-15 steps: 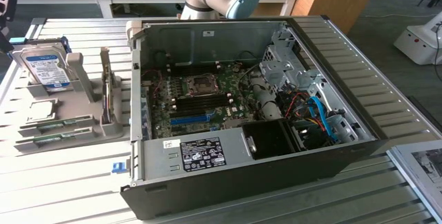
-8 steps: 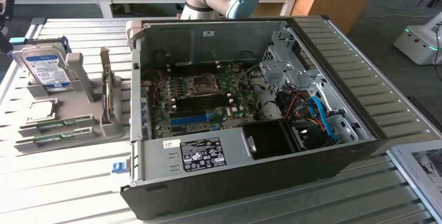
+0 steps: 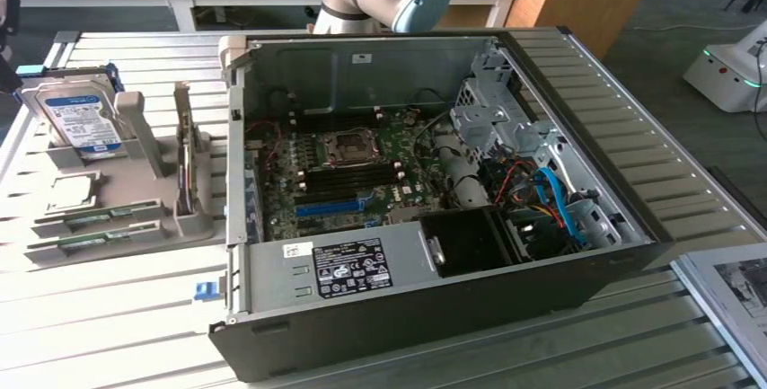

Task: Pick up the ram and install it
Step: 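Pick up the ram and move it above insertion slot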

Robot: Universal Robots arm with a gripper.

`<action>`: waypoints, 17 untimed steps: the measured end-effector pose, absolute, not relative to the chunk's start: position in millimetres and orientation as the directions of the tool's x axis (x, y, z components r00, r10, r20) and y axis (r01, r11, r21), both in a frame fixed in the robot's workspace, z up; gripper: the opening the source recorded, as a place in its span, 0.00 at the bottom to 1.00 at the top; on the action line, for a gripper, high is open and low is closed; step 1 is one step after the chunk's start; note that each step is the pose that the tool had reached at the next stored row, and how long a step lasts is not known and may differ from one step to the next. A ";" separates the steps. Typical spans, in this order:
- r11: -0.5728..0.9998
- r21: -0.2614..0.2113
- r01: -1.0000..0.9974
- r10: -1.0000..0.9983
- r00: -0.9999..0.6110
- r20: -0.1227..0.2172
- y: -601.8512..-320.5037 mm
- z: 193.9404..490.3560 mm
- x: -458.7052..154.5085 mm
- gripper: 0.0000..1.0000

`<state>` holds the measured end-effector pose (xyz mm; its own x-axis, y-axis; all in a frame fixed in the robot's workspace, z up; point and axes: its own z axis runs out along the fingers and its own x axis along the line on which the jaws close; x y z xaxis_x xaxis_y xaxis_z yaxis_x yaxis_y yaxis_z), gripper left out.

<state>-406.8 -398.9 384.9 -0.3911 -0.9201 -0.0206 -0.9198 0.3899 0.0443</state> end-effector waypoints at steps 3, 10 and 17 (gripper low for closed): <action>0.347 0.044 -0.937 -0.937 -0.348 -0.021 -398.9 384.8 -406.8 0.10; 0.211 0.044 -0.976 -0.977 -0.212 -0.021 -398.9 384.2 -406.8 0.10; 0.102 0.044 -0.994 -0.994 -0.103 -0.021 -398.9 383.7 -406.8 0.10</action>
<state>-406.8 -398.9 383.7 -0.1033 -0.9944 -0.0206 -0.9938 0.1023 0.0443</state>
